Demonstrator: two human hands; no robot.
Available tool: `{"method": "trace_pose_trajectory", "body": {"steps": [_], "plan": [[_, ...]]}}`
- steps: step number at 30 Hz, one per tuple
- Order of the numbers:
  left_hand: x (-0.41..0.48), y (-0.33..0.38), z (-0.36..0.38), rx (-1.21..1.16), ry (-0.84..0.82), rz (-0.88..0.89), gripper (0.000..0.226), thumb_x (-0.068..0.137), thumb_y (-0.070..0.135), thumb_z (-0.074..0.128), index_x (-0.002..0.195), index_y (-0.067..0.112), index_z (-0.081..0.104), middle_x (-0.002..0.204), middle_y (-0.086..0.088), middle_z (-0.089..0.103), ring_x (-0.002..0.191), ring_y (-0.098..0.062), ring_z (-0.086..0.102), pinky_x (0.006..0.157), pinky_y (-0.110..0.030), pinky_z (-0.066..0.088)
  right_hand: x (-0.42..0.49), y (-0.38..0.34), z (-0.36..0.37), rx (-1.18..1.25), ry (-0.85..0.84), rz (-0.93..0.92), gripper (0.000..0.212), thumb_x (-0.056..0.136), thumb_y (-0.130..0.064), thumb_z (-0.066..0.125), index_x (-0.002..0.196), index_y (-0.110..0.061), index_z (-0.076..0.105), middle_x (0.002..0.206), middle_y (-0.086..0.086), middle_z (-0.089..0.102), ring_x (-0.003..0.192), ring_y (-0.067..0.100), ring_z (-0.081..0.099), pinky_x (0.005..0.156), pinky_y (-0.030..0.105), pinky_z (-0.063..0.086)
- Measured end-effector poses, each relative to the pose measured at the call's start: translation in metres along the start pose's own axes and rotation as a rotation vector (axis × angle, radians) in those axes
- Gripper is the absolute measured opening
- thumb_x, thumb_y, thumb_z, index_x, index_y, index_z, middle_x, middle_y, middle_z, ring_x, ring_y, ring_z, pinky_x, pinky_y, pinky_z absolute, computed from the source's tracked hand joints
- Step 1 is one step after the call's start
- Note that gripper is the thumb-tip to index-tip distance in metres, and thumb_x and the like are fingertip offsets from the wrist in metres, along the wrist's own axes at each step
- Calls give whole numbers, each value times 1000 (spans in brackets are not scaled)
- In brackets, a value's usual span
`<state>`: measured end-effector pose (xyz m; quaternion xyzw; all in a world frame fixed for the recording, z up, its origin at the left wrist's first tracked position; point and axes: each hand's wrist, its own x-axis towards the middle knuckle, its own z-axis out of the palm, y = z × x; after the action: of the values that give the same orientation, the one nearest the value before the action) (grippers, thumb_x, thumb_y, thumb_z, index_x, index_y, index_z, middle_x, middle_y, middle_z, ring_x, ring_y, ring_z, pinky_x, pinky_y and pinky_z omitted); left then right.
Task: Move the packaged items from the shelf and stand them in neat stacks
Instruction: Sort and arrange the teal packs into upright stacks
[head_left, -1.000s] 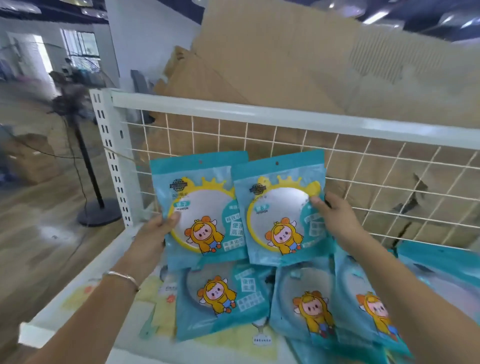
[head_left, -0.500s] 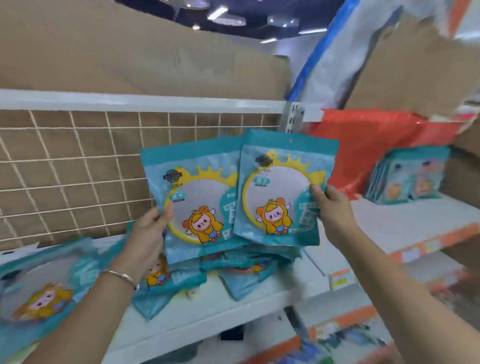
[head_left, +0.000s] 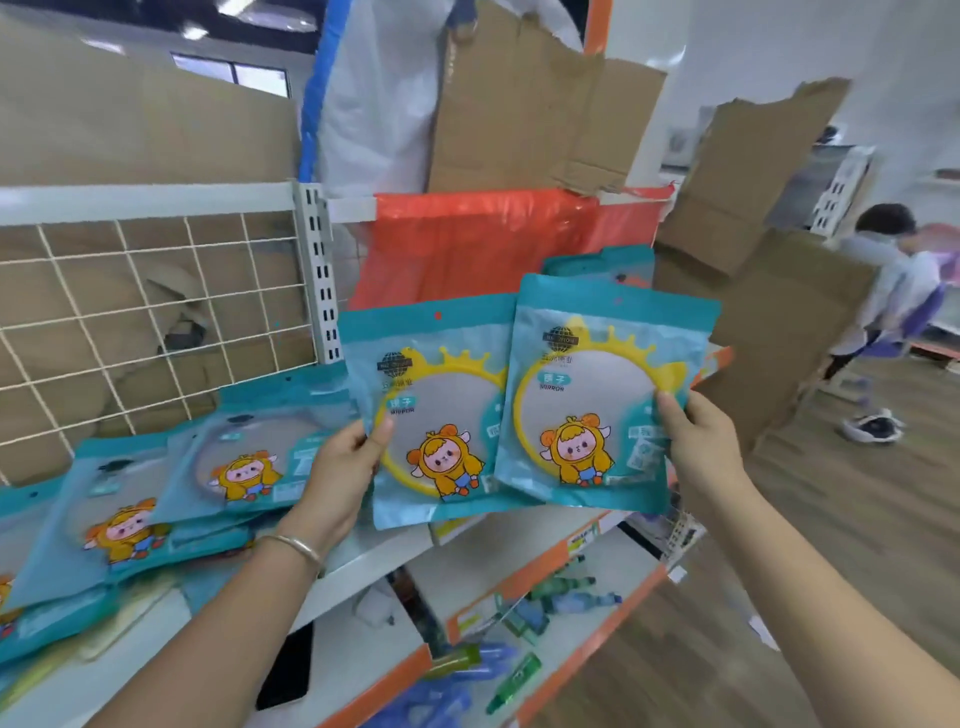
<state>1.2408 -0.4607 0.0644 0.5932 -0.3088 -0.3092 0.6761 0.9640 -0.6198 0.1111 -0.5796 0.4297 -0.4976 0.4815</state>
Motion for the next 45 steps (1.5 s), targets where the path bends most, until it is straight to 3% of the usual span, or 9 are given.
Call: {"method": "trace_pose_trajectory", "body": {"steps": [2,6,10,14,17,19,27,39,45], "plan": [[16,-4,27,13,-22,3,27,92,33,55,99,9,66,96,-14,71,88,-24,64,85,-41,53,11,7,-20,-12,41,5,28,98,-27,48,100,-2,59,87,8,62,76,22,57,68,34,46],[54,-7,77,52,-83,41,21,95,23,51,91,7,62,61,9,65,50,4,57,50,-9,44,39,18,-45,-12,126,8,22,98,-25,48,98,-8,62,86,3,65,72,17,60,64,31,47],[105,-19,115,21,-126,58,29,93,29,54,95,2,64,79,-7,67,67,-10,58,62,-21,47,86,27,-56,-21,161,11,24,98,-25,48,99,-4,61,93,14,67,80,25,63,75,42,53],[155,-23,160,41,-133,61,27,92,30,55,76,8,58,55,12,56,55,-6,49,52,-11,40,151,32,-60,-36,137,-1,25,97,-26,50,99,-3,59,95,19,66,83,30,62,82,49,52],[193,-26,183,53,-177,82,50,82,50,61,90,0,61,79,-10,63,74,-20,54,74,-34,44,198,36,-58,-55,112,-26,22,97,-25,51,96,-6,60,90,10,65,80,23,59,77,40,50],[218,-28,196,55,-185,86,35,86,43,59,91,10,66,84,-15,64,78,-23,55,77,-40,45,224,41,-58,-44,107,-29,18,97,-24,50,93,-12,62,91,8,66,79,20,61,76,38,50],[285,-48,239,48,-47,100,18,94,23,53,85,12,63,64,9,63,49,5,55,49,-8,43,321,78,-69,54,153,71,21,98,-24,48,102,-8,61,93,8,68,84,25,64,81,43,53],[367,-87,342,36,192,57,19,96,18,50,101,5,64,95,-11,71,73,-15,70,57,-17,55,536,131,-91,53,-139,34,15,98,-21,48,94,-19,62,87,-1,68,76,15,64,65,28,51],[397,-107,372,96,356,62,26,92,26,53,97,2,63,93,-10,70,84,-25,66,66,-26,56,631,151,-92,10,-310,57,16,98,-22,48,96,-18,63,100,12,70,93,32,66,85,48,53]]}}
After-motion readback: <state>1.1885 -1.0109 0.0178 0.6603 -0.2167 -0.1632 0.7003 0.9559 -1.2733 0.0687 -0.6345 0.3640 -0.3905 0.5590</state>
